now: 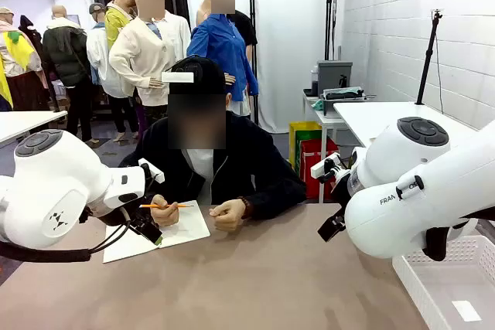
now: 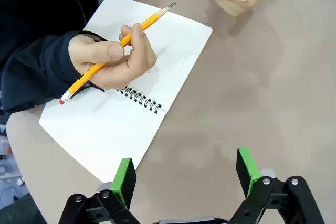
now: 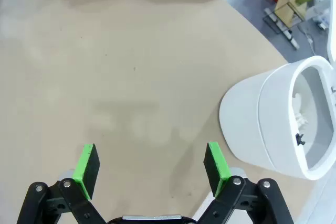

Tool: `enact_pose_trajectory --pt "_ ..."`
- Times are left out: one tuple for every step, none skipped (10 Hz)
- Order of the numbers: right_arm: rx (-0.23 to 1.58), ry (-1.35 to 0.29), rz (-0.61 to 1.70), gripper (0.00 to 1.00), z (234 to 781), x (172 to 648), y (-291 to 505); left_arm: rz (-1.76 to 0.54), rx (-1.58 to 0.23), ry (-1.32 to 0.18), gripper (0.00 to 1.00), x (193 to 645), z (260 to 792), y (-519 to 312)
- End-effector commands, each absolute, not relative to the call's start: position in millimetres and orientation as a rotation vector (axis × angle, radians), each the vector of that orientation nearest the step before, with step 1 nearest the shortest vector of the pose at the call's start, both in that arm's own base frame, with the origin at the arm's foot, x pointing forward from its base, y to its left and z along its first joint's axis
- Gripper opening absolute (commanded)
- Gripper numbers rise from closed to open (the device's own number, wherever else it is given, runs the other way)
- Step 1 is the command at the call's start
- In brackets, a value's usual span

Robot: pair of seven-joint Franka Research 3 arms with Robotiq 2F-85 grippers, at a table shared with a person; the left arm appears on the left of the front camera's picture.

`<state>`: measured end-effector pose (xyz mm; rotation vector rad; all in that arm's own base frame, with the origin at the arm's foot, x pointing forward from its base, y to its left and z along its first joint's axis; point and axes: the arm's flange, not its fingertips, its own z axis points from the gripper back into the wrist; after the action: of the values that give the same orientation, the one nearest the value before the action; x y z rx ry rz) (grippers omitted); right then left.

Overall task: Sort the paper based on its condition.
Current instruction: If a person hands you a paper, place it in the Organizing basket , and if it's crumpled, put it in the Trash can.

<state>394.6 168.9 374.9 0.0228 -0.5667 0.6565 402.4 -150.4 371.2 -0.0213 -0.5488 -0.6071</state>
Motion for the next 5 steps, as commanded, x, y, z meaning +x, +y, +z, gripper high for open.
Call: enact_pose_trajectory --pt "0.023 -0.567 0.656 1.0 374.9 394.7 168.9 -0.607 -0.021 -0.549 1.0 402.4 371.2 -150.4" --pt "0.023 -0.567 0.656 1.0 374.9 394.7 168.9 -0.607 -0.021 -0.549 1.0 402.4 371.2 -150.4" --pt "0.023 -0.567 0.656 1.0 374.9 394.7 168.9 -0.607 -0.021 -0.549 1.0 402.4 371.2 -150.4" --pt "0.023 -0.567 0.656 1.0 374.9 394.7 168.9 -0.607 -0.021 -0.549 1.0 402.4 371.2 -150.4" --pt "0.023 -0.567 0.656 1.0 374.9 394.7 168.9 -0.607 -0.021 -0.549 1.0 402.4 371.2 -150.4"
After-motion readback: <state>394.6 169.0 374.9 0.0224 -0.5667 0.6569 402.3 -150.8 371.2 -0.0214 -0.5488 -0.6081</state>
